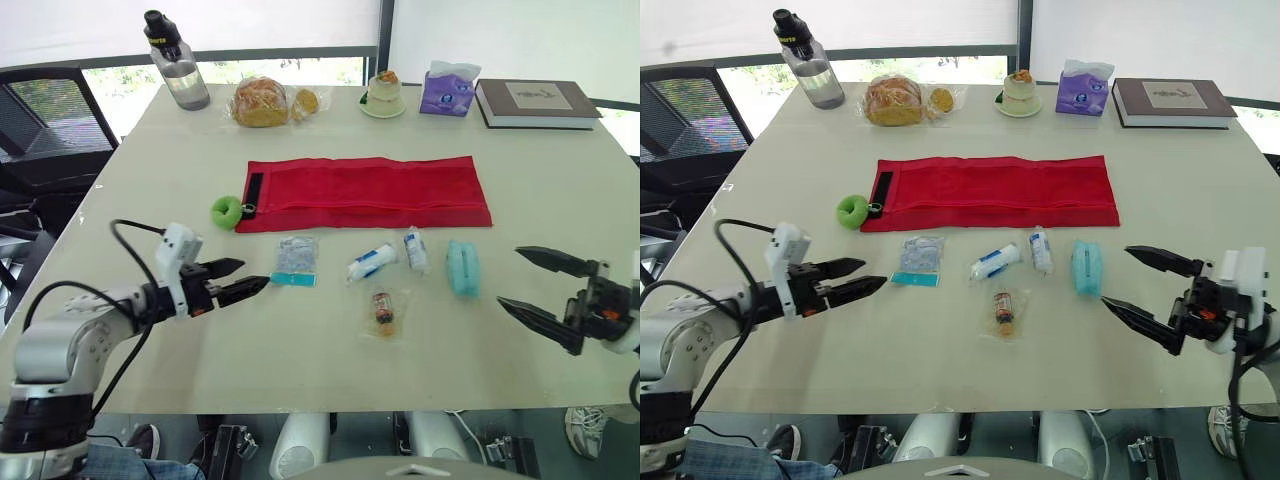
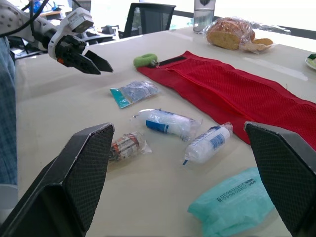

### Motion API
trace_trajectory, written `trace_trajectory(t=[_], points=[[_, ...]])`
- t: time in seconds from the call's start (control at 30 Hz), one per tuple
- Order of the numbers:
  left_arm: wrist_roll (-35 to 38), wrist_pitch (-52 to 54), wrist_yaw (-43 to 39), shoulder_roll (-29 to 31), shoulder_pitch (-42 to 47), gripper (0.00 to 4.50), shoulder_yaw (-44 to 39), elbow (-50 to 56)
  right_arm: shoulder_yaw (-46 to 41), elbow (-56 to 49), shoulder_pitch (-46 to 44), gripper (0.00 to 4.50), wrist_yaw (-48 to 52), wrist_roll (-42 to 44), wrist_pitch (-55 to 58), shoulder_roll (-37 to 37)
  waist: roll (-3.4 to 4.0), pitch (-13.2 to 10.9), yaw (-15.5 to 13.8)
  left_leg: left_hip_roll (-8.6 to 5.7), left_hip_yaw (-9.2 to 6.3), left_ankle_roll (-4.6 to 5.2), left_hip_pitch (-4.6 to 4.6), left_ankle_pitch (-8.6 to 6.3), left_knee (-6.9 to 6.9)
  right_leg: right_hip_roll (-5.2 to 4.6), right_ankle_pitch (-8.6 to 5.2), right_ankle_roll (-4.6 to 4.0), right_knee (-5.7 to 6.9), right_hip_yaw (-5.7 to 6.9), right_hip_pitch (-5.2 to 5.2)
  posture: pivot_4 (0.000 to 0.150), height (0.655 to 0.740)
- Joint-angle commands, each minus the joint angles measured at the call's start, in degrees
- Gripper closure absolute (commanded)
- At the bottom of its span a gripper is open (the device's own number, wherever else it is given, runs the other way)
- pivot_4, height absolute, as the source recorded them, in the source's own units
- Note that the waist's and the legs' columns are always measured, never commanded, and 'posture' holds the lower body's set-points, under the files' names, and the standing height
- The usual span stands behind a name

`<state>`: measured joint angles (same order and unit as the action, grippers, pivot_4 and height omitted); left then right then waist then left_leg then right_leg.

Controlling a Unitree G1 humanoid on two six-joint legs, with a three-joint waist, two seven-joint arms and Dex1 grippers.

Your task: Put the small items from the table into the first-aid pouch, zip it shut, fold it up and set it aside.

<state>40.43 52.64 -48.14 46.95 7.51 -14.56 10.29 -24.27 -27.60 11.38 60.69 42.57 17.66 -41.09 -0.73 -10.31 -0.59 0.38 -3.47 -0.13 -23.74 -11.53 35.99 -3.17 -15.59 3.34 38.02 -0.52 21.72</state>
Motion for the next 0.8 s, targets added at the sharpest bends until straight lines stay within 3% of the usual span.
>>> trace_trajectory(t=[0.03,0.27,0.63,0.73,0.8], points=[[2.54,7.59,4.21,-2.51,5.81,0.1,0.85,-2.63,2.65,-5.09,-1.11,0.0,-2.34,-0.27,0.05,0.38,0.0,0.0,-0.02,0.0,-0.02,0.0,0.02,0.0,0.02,0.04,0.0,0.0,0.02,-0.01,-0.01,0.15,0.74],[3.8,21.23,13.26,-11.87,18.1,0.1,1.21,-13.13,10.6,-10.22,-7.8,0.0,-9.89,-0.37,4.81,0.83,-0.04,-0.01,-0.02,-0.07,-0.05,0.0,-0.03,0.01,0.3,0.16,0.09,0.18,0.08,-0.03,-0.03,0.15,0.74],[3.84,26.85,13.47,-13.83,21.51,0.1,1.79,-18.86,13.25,-11.91,-11.16,0.0,-14.26,-1.03,8.28,0.01,0.03,0.11,-0.14,-0.08,-0.02,-0.01,0.05,0.02,0.32,0.14,0.27,-0.05,0.1,-0.11,-0.08,0.15,0.74],[4.11,27.5,13.25,-13.87,21.26,0.9,1.41,-18.55,13.56,-11.9,-12.18,0.0,-14.98,-1.03,8.88,0.05,0.03,0.1,-0.07,-0.07,0.01,-0.01,0.05,0.02,0.33,0.14,0.27,-0.05,0.1,-0.15,-0.07,0.15,0.74],[3.96,27.45,13.2,-13.98,20.9,1.89,1.32,-18.6,13.83,-12.09,-12.46,0.0,-15.39,-1.13,9.14,0.15,0.03,0.1,-0.1,-0.07,0.02,-0.01,0.01,0.02,0.33,0.12,0.28,-0.06,0.08,-0.18,-0.05,0.15,0.74]])
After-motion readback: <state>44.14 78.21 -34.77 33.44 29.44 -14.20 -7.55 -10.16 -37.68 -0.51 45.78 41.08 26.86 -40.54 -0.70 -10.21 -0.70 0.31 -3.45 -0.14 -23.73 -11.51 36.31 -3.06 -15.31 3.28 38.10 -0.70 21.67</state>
